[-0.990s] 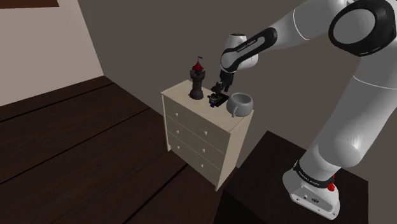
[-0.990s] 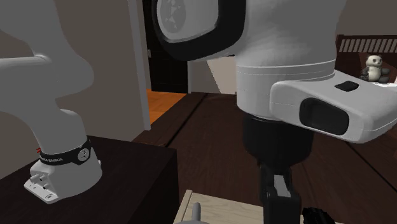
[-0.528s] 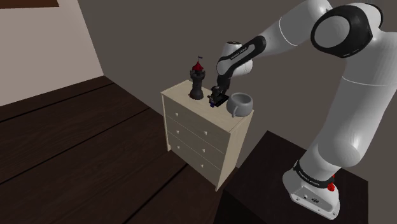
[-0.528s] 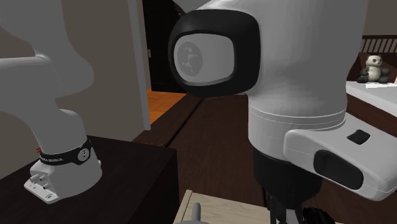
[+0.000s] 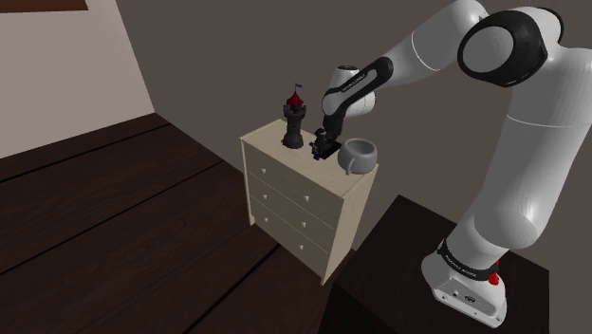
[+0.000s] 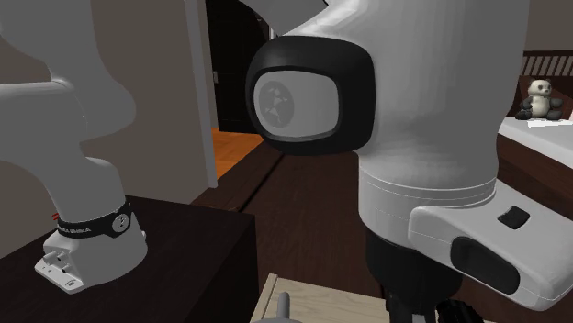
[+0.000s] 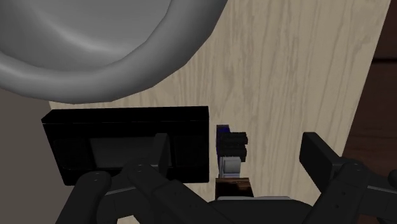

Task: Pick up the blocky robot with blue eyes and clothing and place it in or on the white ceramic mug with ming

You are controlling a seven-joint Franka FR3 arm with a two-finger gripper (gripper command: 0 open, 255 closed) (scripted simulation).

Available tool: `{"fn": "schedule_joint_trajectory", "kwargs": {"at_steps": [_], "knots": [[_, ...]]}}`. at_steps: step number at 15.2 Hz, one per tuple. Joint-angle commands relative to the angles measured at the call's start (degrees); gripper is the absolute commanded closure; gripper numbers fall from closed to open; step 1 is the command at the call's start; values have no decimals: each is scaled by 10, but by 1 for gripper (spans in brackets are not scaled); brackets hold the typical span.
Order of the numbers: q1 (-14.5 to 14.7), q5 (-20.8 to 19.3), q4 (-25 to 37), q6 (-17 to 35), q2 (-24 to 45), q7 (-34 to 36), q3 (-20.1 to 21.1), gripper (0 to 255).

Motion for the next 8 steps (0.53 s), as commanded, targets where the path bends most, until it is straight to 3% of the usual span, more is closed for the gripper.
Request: {"fn": "schedule_joint_trajectory", "kwargs": {"at_steps": [1, 2, 8], "knots": [[0, 0, 0, 0, 0, 0, 0, 0], [0, 0, 0, 0, 0, 0, 0, 255], [0, 0, 0, 0, 0, 0, 0, 255]]}}
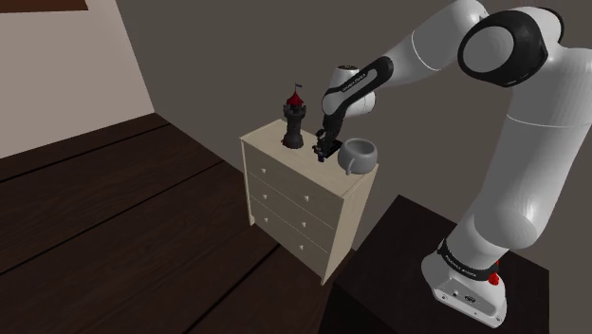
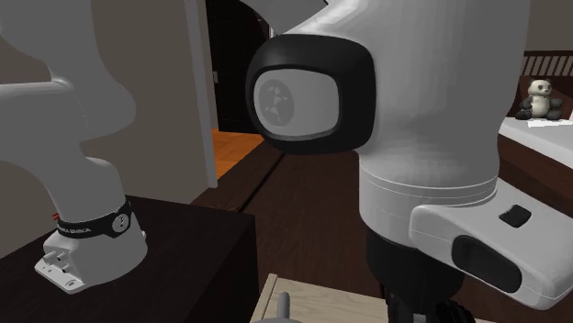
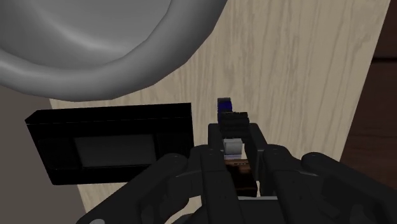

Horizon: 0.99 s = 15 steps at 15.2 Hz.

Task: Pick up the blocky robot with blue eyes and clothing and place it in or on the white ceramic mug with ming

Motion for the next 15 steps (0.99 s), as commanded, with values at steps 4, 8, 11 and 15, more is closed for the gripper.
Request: {"fn": "schedule_joint_trajectory", "kwargs": {"at_steps": [4, 8, 11, 15], "knots": [[1, -2, 1, -7, -5, 2, -1, 255], [3, -10, 8, -34, -26, 8, -4, 255], [4, -16, 14, -55, -40, 13, -5, 255], [5, -23, 25, -83, -58, 18, -7, 255]]}}
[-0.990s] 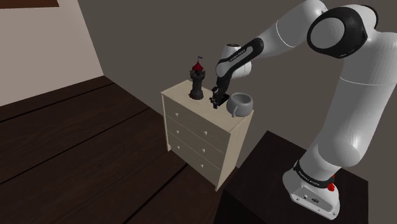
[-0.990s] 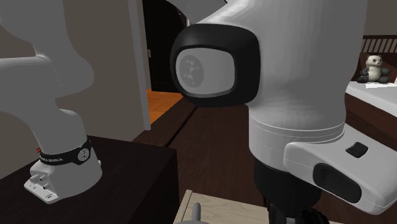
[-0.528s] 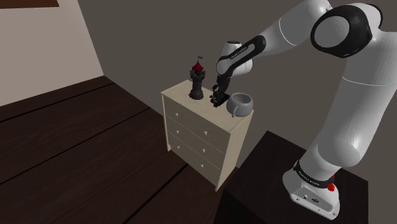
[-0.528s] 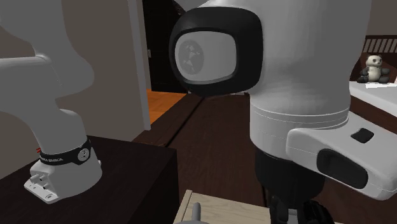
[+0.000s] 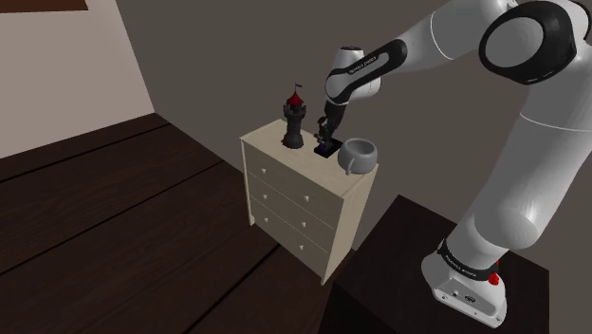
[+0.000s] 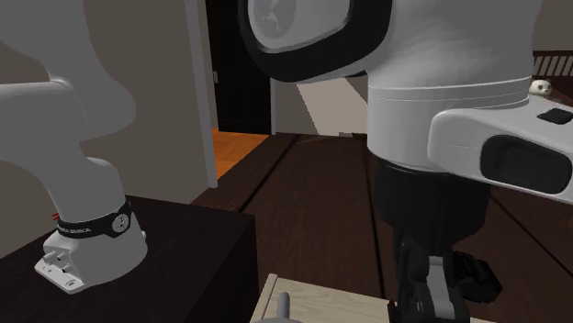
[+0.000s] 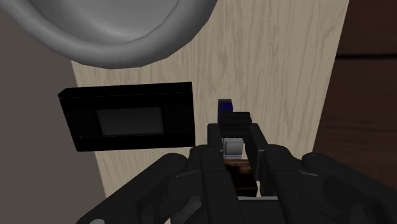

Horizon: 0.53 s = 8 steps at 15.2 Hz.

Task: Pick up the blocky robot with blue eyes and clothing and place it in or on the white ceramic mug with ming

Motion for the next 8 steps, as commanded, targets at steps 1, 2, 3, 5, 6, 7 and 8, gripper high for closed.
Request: {"fn": "schedule_joint_trajectory", "kwargs": {"at_steps": [1, 2, 3, 5, 6, 7, 8], "knots": [[1, -3, 5, -14, -9, 3, -1, 255], [1, -5, 8, -21, -13, 4, -1, 255], [1, -6, 11, -28, -17, 5, -1, 255], [1, -9, 18, -42, -25, 7, -2, 255], [1, -10, 22, -50, -28, 8, -2, 255], [1, -11, 25, -57, -32, 10, -2, 255], [2, -13, 29, -64, -36, 11, -2, 255]]}}
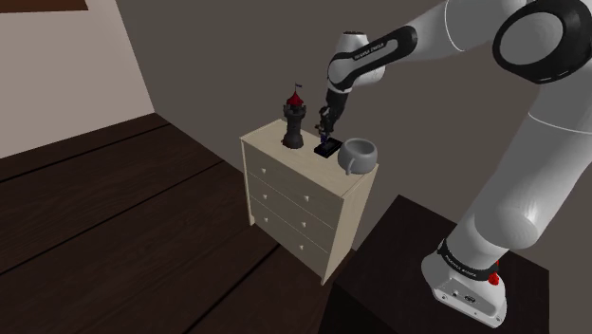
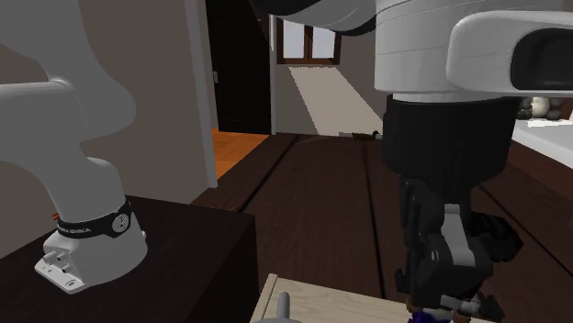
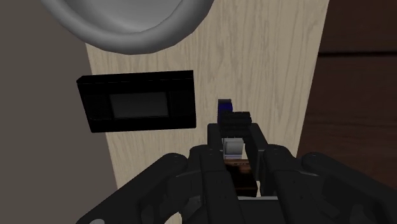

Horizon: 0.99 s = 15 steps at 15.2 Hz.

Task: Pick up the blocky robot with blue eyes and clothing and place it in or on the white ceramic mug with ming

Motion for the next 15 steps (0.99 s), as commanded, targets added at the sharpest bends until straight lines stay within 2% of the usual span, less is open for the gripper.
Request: {"fn": "schedule_joint_trajectory", "kwargs": {"at_steps": [1, 13, 15], "knots": [[1, -3, 6, -13, -7, 3, 0, 255], [2, -12, 59, -95, -37, 12, 0, 255], [-5, -19, 14, -88, -75, 1, -7, 255]]}}
